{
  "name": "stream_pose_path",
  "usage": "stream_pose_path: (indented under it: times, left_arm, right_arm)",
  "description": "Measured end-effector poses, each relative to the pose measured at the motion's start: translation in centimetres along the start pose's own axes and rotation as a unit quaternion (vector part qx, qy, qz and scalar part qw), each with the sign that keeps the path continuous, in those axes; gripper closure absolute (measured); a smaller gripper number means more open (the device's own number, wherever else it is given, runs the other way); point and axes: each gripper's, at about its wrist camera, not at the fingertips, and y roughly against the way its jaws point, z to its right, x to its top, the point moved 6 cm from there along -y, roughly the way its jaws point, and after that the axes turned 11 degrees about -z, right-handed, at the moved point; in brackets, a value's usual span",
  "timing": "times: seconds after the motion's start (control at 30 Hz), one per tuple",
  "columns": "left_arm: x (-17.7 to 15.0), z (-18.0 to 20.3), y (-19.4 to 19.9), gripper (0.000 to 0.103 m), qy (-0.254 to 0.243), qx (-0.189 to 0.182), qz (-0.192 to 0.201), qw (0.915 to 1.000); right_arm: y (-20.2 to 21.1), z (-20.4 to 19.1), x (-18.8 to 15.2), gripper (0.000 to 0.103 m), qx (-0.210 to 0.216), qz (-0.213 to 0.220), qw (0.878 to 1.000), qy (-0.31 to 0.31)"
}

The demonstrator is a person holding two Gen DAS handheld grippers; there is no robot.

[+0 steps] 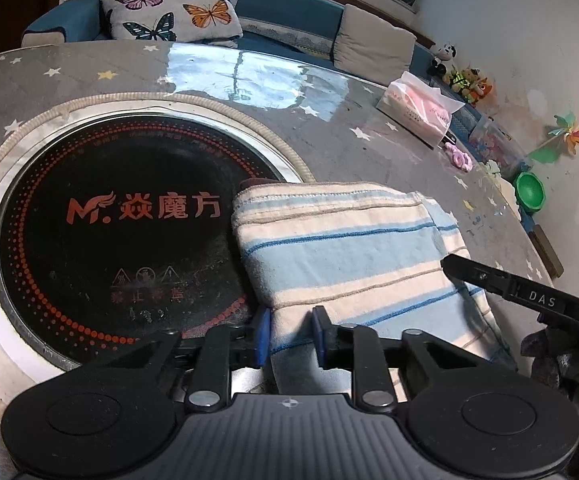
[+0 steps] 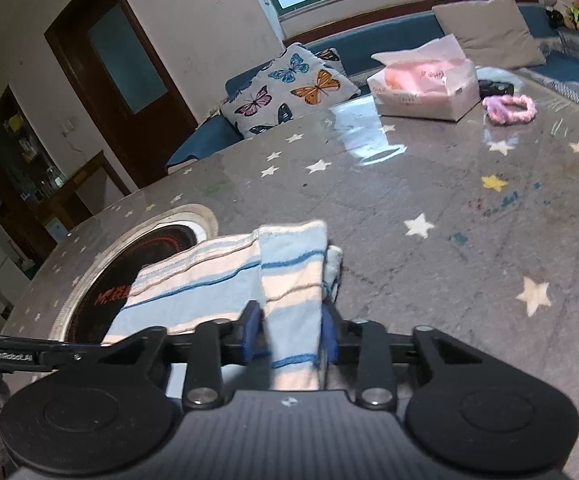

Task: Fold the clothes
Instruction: 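Pinch the folded shirt edge with the right gripper and straighten it, then grasp the folded striped shirt edge with the left gripper while the right gripper grasps it too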

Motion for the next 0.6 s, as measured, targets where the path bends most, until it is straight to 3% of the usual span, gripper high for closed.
stream_pose_path:
  times: [0.13, 0.3, 0.37, 0.4, 0.47, 0.6]
  left_arm:
    - [-0.4, 0.2, 0.4, 0.087, -0.010, -0.008, -0.003, 0.9999]
    - [-1.3, 0.3, 0.8, 0.083, -0.015, -0.012, -0.009, 0.9998]
    - [-1.5, 0.4, 0.9, 0.079, -0.019, -0.009, -0.007, 0.9998]
    - [-1.5, 0.5, 0.9, 0.076, -0.022, -0.004, -0.005, 0.9997]
    - [-1.6, 0.7, 0.9, 0.065, -0.029, 0.003, -0.004, 0.9996]
    - [-1.7, 0.7, 0.6, 0.065, -0.030, 0.004, -0.007, 0.9995]
  right_arm:
    - [0.7, -0.2, -0.9, 0.086, 0.004, 0.009, 1.000, -0.009]
    - [2.2, -0.3, -2.8, 0.086, 0.008, 0.010, 1.000, -0.015]
    - [2.7, -0.2, -3.4, 0.083, 0.004, 0.011, 1.000, -0.013]
    - [2.8, -0.2, -3.5, 0.075, 0.000, 0.012, 1.000, -0.011]
    - [2.8, -0.1, -3.4, 0.069, -0.010, 0.015, 1.000, -0.010]
    - [2.4, -0.2, -3.2, 0.069, -0.007, 0.017, 1.000, -0.006]
